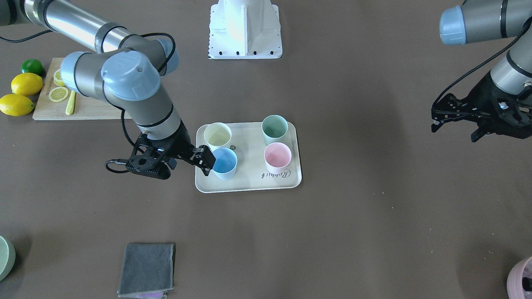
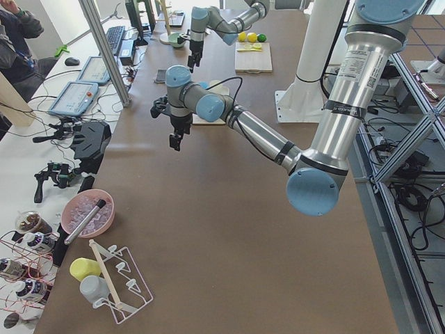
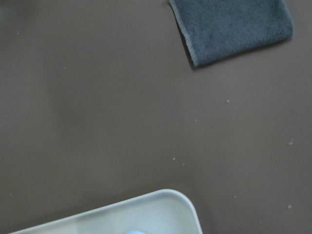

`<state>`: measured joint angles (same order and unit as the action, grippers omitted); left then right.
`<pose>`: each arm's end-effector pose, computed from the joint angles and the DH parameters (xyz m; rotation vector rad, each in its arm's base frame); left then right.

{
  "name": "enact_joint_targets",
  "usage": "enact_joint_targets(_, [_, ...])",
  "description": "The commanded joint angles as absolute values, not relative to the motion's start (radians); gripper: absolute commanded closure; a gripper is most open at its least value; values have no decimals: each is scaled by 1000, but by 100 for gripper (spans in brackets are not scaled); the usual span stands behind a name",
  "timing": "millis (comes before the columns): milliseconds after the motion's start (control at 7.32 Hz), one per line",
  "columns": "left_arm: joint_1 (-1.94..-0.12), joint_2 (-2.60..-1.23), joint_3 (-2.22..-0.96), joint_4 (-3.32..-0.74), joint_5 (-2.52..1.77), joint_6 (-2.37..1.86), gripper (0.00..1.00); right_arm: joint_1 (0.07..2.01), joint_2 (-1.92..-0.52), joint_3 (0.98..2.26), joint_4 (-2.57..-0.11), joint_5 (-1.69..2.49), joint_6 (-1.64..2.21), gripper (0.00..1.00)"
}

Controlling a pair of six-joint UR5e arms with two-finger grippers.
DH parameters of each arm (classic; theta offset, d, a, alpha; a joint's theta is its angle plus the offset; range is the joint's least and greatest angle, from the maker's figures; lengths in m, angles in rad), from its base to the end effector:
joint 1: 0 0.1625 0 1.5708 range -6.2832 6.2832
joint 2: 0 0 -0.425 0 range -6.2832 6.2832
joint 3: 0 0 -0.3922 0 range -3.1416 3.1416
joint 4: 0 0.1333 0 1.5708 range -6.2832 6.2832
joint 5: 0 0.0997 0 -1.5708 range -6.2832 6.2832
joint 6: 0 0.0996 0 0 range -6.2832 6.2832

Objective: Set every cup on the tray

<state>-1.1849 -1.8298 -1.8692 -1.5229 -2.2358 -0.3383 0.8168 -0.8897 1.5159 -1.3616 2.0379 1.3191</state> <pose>0.1468 -0.5523 0.3856 0.2284 0.7825 0.2143 -0.4272 -0.5841 0.2485 0.0394 -0.9323 0.3288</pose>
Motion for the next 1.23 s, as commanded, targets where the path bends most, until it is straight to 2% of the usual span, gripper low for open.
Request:
enact_joint_targets(0, [-1312,-1703,-1859,-1522,-2249,-158,1,960,-998,1538,-1364,2127,1063,0])
enact_joint_targets(273, [-1444,-1576,-1789,-1514,-2359,22,1,1114,-1115,1571,-1367,2233,833,0])
enact_joint_targets(546, [-1581,-1469,-1772,-1522,-2407,22,1,1237,-1254,1591,-1373,2275,541,0])
enact_joint_targets(820, [-1666,-1436,-1732,-1512,-2497,14,1,1366,-1360,1594,-1396,2307,291,0])
enact_joint_targets(1093, [-1667,-1428,-1724,-1511,-2488,17,1,1503,-1381,1588,-1652,2307,-47,0])
